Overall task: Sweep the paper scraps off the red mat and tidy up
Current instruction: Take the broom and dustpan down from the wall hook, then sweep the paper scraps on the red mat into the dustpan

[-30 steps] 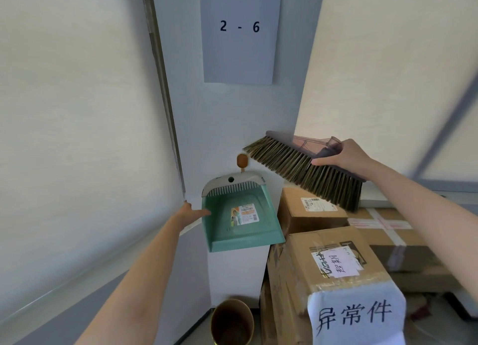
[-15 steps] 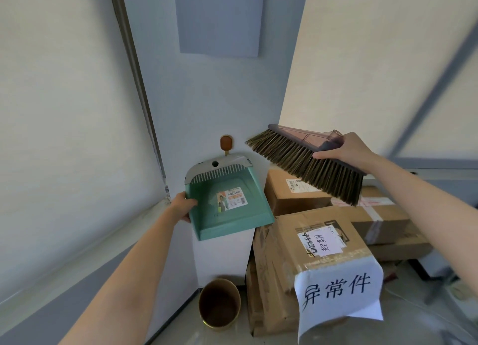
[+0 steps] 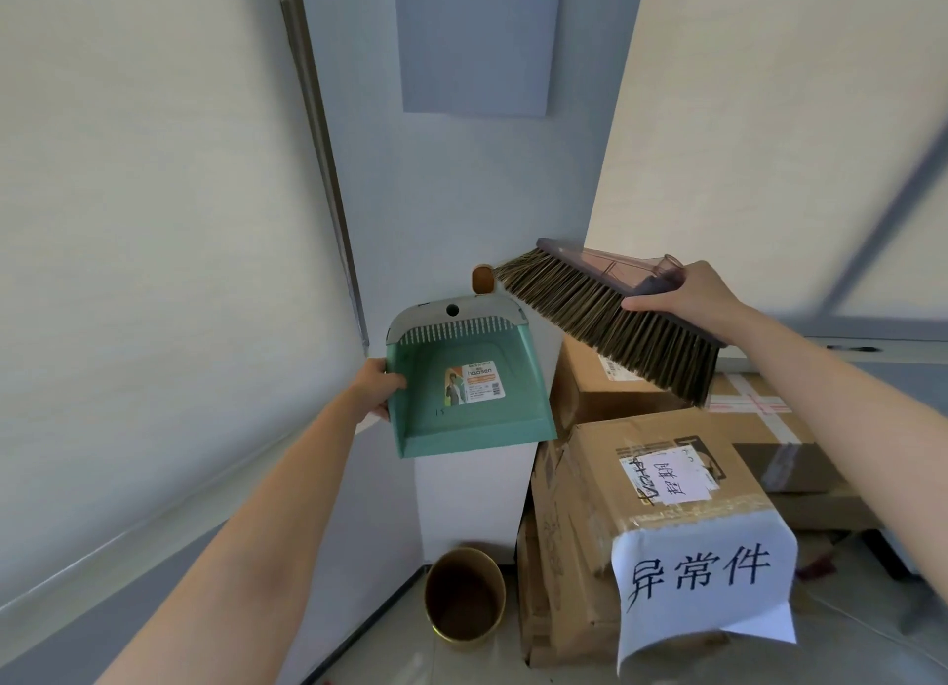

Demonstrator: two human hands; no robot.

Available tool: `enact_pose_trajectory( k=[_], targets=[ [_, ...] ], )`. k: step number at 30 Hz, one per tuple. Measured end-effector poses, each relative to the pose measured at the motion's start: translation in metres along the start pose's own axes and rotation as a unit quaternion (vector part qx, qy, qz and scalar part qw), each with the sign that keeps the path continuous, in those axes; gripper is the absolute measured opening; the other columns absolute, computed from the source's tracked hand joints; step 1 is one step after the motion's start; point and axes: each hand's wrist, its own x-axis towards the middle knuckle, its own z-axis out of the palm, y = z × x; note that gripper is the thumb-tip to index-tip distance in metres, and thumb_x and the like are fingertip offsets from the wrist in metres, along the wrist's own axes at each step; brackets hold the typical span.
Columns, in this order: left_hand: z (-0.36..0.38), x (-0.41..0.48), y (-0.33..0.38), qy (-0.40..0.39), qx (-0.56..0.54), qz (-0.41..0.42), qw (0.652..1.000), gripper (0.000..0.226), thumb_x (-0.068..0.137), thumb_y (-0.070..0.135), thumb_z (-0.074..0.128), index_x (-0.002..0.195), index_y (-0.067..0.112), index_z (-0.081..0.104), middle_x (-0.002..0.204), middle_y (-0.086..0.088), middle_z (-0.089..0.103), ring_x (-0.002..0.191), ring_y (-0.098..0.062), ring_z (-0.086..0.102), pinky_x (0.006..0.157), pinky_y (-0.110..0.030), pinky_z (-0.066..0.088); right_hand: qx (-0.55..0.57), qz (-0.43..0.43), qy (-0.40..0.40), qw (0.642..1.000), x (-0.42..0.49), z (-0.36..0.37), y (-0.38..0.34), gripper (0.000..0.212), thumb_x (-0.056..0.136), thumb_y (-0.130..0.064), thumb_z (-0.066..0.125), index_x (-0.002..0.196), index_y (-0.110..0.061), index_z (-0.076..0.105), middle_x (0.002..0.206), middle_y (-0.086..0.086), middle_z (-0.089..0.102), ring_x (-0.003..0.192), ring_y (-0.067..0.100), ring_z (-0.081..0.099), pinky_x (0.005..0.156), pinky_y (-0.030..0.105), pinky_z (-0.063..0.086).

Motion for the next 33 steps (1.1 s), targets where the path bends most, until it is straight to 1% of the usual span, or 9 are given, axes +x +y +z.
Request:
enact_pose_trajectory(
  k=[3, 6, 11, 14, 17, 23, 25, 28, 33],
  targets=[
    [-0.008, -0.011, 0.0, 0.006, 0.017, 0.001, 1.0, 0.039, 0.091, 0.004, 0.051, 0.13, 0.004, 0.049, 0.105, -0.017, 0.063, 0.08, -0.034, 0.066, 0.052, -0.038, 0.06, 0.012, -0.01, -0.002, 1.0, -0.002, 0.007, -0.01, 0.067, 0.059, -0.046, 0.088, 0.111, -0.01, 0.069, 0.098, 0.004, 0.071, 0.089, 0.019, 0.067, 0.075, 0.033, 0.053],
    [-0.016, -0.024, 0.0, 0.011, 0.024, 0.002, 1.0, 0.039, 0.091, 0.006, 0.052, 0.13, 0.004, 0.05, 0.107, -0.017, 0.063, 0.079, -0.033, 0.067, 0.054, -0.04, 0.06, 0.023, -0.019, 0.0, 1.0, -0.004, 0.015, -0.02, 0.057, 0.061, -0.041, 0.088, 0.105, -0.009, 0.071, 0.095, 0.004, 0.072, 0.089, 0.02, 0.067, 0.072, 0.03, 0.051],
    [-0.028, -0.049, -0.002, 0.029, 0.024, 0.0, 0.999, 0.036, 0.09, 0.009, 0.054, 0.126, 0.006, 0.052, 0.1, -0.016, 0.065, 0.078, -0.033, 0.069, 0.055, -0.039, 0.061, 0.041, -0.034, -0.004, 0.999, -0.012, 0.027, -0.039, 0.08, 0.038, -0.063, 0.082, 0.099, -0.012, 0.073, 0.095, 0.003, 0.072, 0.09, 0.02, 0.067, 0.085, 0.039, 0.055],
    [-0.032, -0.068, -0.005, 0.04, 0.019, 0.0, 0.999, 0.036, 0.089, 0.011, 0.056, 0.124, 0.007, 0.053, 0.104, -0.019, 0.066, 0.082, -0.036, 0.071, 0.057, -0.04, 0.061, 0.047, -0.047, -0.01, 0.998, -0.011, 0.034, -0.043, 0.093, 0.03, -0.073, 0.08, 0.1, -0.013, 0.073, 0.097, 0.004, 0.072, 0.092, 0.021, 0.067, 0.089, 0.043, 0.055],
    [-0.033, -0.089, -0.01, 0.053, 0.015, -0.004, 0.998, 0.034, 0.088, 0.012, 0.057, 0.122, 0.008, 0.054, 0.098, -0.016, 0.067, 0.078, -0.035, 0.071, 0.06, -0.042, 0.061, 0.064, -0.055, -0.02, 0.996, -0.01, 0.045, -0.044, 0.1, 0.027, -0.076, 0.079, 0.105, -0.013, 0.071, 0.101, 0.003, 0.071, 0.095, 0.021, 0.067, 0.09, 0.042, 0.054],
    [-0.039, -0.141, -0.031, 0.092, -0.011, -0.029, 0.995, 0.033, 0.086, 0.011, 0.058, 0.119, 0.006, 0.056, 0.098, -0.015, 0.066, 0.068, -0.033, 0.07, 0.053, -0.037, 0.06, 0.107, -0.068, -0.026, 0.992, -0.024, 0.078, -0.052, 0.067, 0.062, -0.045, 0.087, 0.112, -0.007, 0.065, 0.106, 0.005, 0.068, 0.098, 0.023, 0.064, 0.083, 0.033, 0.049],
    [-0.041, -0.158, -0.044, 0.111, -0.028, -0.04, 0.993, 0.033, 0.086, 0.01, 0.057, 0.119, 0.005, 0.056, 0.101, -0.016, 0.066, 0.066, -0.033, 0.07, 0.053, -0.038, 0.06, 0.122, -0.069, -0.029, 0.99, -0.034, 0.091, -0.053, 0.065, 0.062, -0.042, 0.087, 0.111, -0.006, 0.064, 0.102, 0.003, 0.064, 0.096, 0.022, 0.061, 0.082, 0.032, 0.047],
    [-0.042, -0.181, -0.069, 0.136, -0.063, -0.065, 0.987, 0.033, 0.087, 0.009, 0.056, 0.12, 0.004, 0.056, 0.107, -0.016, 0.065, 0.069, -0.034, 0.07, 0.056, -0.041, 0.061, 0.121, -0.071, -0.033, 0.99, -0.043, 0.113, -0.05, 0.075, 0.053, -0.052, 0.085, 0.108, -0.007, 0.064, 0.101, 0.004, 0.065, 0.096, 0.022, 0.062, 0.083, 0.034, 0.049],
    [-0.039, -0.219, -0.111, 0.189, -0.151, -0.102, 0.965, 0.028, 0.084, 0.004, 0.056, 0.112, 0.003, 0.06, 0.098, -0.016, 0.064, 0.072, -0.037, 0.067, 0.059, -0.043, 0.061, 0.124, -0.081, -0.06, 0.987, -0.071, 0.15, -0.05, 0.051, 0.065, -0.042, 0.086, 0.096, -0.007, 0.065, 0.095, 0.007, 0.068, 0.088, 0.022, 0.063, 0.075, 0.033, 0.05]
  ],
)
